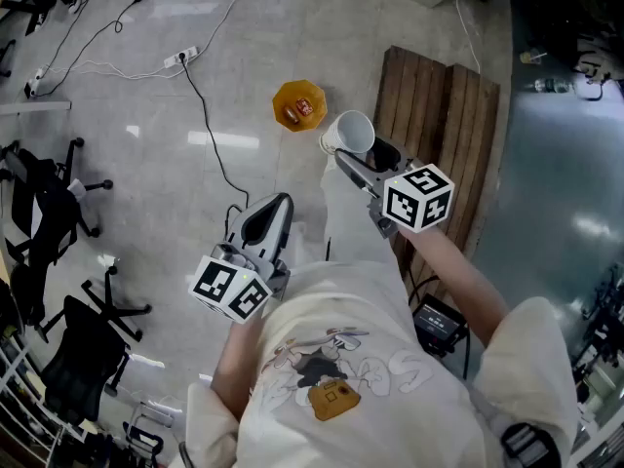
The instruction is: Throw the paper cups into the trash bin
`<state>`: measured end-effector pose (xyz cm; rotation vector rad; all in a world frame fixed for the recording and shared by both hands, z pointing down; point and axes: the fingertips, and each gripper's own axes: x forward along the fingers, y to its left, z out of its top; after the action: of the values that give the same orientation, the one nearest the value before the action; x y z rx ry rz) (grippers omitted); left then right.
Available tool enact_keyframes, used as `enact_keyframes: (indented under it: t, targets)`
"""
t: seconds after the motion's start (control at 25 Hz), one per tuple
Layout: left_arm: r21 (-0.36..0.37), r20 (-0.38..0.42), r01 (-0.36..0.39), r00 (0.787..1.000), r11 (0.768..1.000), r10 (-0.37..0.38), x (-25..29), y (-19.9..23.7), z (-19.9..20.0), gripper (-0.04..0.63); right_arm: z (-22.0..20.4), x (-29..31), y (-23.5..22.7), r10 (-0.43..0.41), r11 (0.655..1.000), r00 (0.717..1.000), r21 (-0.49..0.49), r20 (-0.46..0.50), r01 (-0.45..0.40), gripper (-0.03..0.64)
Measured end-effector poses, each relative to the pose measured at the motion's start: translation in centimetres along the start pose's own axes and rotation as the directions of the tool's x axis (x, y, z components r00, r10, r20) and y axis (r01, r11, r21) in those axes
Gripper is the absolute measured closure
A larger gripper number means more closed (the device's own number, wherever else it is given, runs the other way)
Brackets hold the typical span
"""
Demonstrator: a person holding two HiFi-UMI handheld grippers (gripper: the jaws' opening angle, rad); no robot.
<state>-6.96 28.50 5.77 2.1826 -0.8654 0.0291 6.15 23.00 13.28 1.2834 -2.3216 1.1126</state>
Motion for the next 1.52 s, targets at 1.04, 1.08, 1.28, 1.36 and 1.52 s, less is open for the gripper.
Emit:
enact_keyframes:
  t: [1.04, 1.08, 1.28, 1.36, 1.52]
  targets:
    - [0.134, -0.097, 0.082, 0.993, 0.988, -0.069, -4.7, -11.6, -4.4, 0.589, -2.4, -17.2, 15.1, 0.213, 0.973, 0.947, -0.143, 0.24, -0.182, 0.322]
    - [0.119, -0.102, 0.069, 0.993, 0.991, -0.057, -4.7, -11.1, -4.6, 0.589, -2.3, -17.0, 14.8, 0.214, 0.973, 0.949, -0.139, 0.232, -0.185, 0.322]
    - [0.054, -0.124, 0.054, 0.991, 0.997, -0.047, -3.2, -7.2, -3.4, 0.589, -0.1, -13.7, 13.1, 0.187, 0.977, 0.961, -0.143, 0.205, -0.159, 0.322]
    - [0.029, -0.123, 0.065, 0.991, 0.997, -0.061, -1.9, -5.4, -2.3, 0.589, 1.0, -11.8, 12.3, 0.171, 0.978, 0.966, -0.153, 0.193, -0.143, 0.322]
    - [-0.016, -0.096, 0.075, 0.992, 0.997, -0.076, 0.8, -1.9, 1.6, 0.589, 3.8, -8.4, 10.4, 0.141, 0.98, 0.98, -0.159, 0.141, -0.118, 0.322]
